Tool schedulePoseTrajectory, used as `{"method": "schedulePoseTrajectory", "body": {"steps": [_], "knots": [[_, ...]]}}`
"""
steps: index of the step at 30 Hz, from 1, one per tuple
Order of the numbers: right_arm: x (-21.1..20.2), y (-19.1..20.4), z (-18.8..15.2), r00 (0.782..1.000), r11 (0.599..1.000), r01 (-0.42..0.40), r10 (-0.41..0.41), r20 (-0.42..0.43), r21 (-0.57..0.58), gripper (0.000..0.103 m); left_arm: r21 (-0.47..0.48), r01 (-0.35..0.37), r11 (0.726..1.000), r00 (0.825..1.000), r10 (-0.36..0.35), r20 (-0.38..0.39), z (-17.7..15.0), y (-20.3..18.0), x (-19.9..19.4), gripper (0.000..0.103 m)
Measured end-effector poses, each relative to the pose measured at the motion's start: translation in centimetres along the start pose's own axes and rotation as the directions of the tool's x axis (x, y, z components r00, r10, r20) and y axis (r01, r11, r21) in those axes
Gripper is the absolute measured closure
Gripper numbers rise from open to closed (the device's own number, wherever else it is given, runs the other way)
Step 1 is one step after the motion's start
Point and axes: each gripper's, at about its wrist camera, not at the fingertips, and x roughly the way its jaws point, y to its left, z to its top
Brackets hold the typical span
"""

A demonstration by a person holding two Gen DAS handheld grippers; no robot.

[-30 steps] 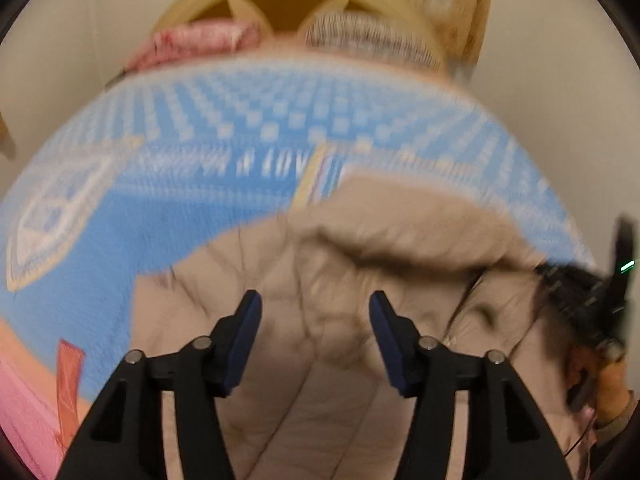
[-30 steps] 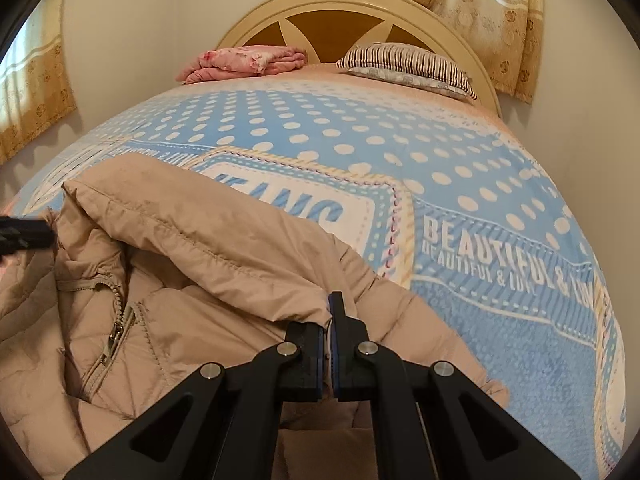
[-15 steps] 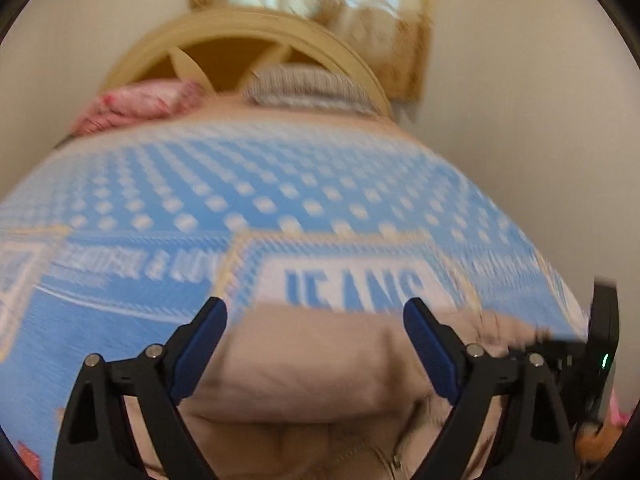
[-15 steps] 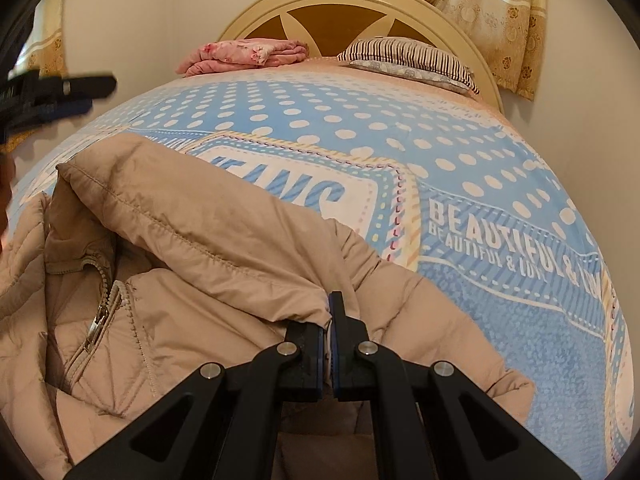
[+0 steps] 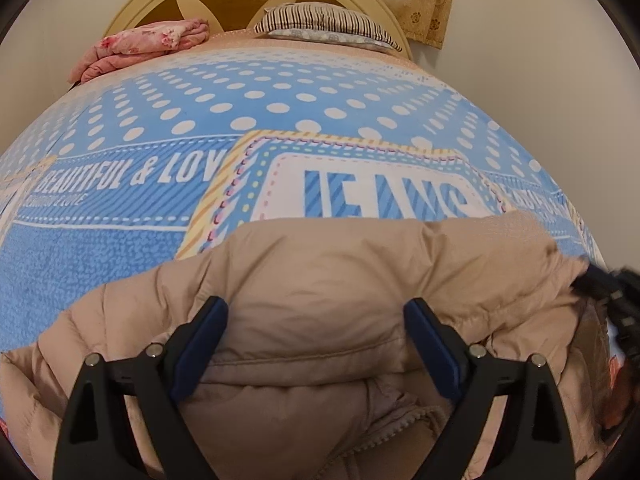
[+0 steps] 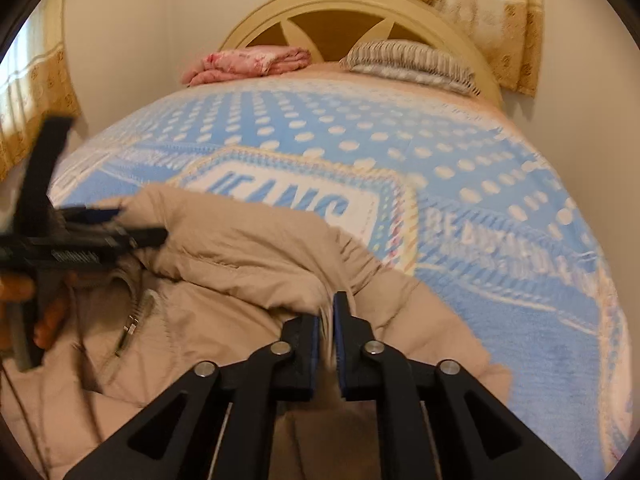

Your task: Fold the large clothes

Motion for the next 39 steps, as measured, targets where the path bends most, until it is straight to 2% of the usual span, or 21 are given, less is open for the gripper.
{"method": "schedulePoseTrajectory", "body": {"steps": [2, 4, 8, 10, 11, 13, 16, 17, 19, 20, 23, 27, 34, 39], "knots": [[-1.4, 0.0, 1.3, 1.0, 0.999, -0.014, 0.013, 0.028, 0.053, 0.064, 0.001, 0.0, 1.0, 1.0, 0.0, 0.003, -0.1, 0.0, 0.0, 0.009], [-2.2, 0.2, 2.8, 0.998, 0.992, -0.032, 0.025, 0.057, 0.119, 0.057, 0.004, -0.005, 1.0, 1.0, 0.005, 0.003, -0.1, -0.1, 0.0, 0.009], [-0.4, 2.6, 4.6, 0.998, 0.992, -0.042, 0.037, 0.046, 0.117, 0.057, 0.008, -0.011, 1.0, 1.0, 0.011, 0.006, -0.2, -0.1, -0.2, 0.01], [2.5, 3.2, 4.2, 0.998, 0.99, -0.044, 0.048, -0.027, 0.136, 0.059, 0.004, -0.025, 1.0, 0.999, 0.025, 0.024, -0.1, -0.2, -1.1, 0.01], [4.2, 3.4, 3.6, 0.997, 0.991, -0.026, 0.035, -0.072, 0.131, 0.065, 0.0, -0.022, 1.0, 0.999, 0.022, 0.041, 0.0, -0.2, -1.8, 0.011], [5.7, 3.2, 2.3, 0.994, 0.989, -0.02, 0.036, -0.102, 0.149, 0.065, -0.01, 0.004, 1.0, 0.992, -0.002, 0.129, 0.4, -0.2, -4.4, 0.011], [6.2, 3.0, 0.8, 0.994, 0.987, -0.029, 0.045, -0.096, 0.159, 0.065, -0.003, 0.076, 0.997, 0.978, -0.074, 0.195, 1.6, -0.9, -6.4, 0.01], [6.1, 2.8, 0.6, 0.995, 0.985, -0.033, 0.049, -0.09, 0.167, 0.065, 0.001, 0.101, 0.995, 0.976, -0.099, 0.191, 1.8, -1.3, -6.4, 0.01], [6.1, 2.7, 0.5, 0.995, 0.983, -0.037, 0.053, -0.086, 0.179, 0.065, -0.005, 0.163, 0.987, 0.978, -0.161, 0.134, 2.1, -2.0, -4.8, 0.01], [6.1, 2.6, 0.4, 0.995, 0.983, -0.038, 0.054, -0.084, 0.181, 0.065, -0.012, 0.168, 0.986, 0.98, -0.166, 0.11, 2.1, -2.3, -3.9, 0.01], [6.1, 2.4, 0.2, 0.995, 0.98, -0.044, 0.06, -0.075, 0.195, 0.065, -0.013, 0.101, 0.995, 0.994, -0.1, 0.043, 1.2, -2.3, -0.9, 0.01], [6.3, 2.2, -0.2, 0.995, 0.976, -0.06, 0.074, -0.06, 0.208, 0.066, -0.064, 0.112, 0.992, 0.994, -0.111, 0.02, 0.9, -1.2, 0.5, 0.01], [7.4, 2.3, -0.6, 0.994, 0.975, -0.058, 0.076, -0.078, 0.212, 0.066, 0.015, 0.002, 1.0, 1.0, -0.002, -0.004, 0.1, -3.0, 1.6, 0.004], [7.8, 2.3, -0.7, 0.993, 0.975, -0.058, 0.079, -0.09, 0.217, 0.066, 0.025, -0.023, 0.999, 1.0, 0.023, -0.02, 0.0, -3.2, 2.0, 0.002]]}}
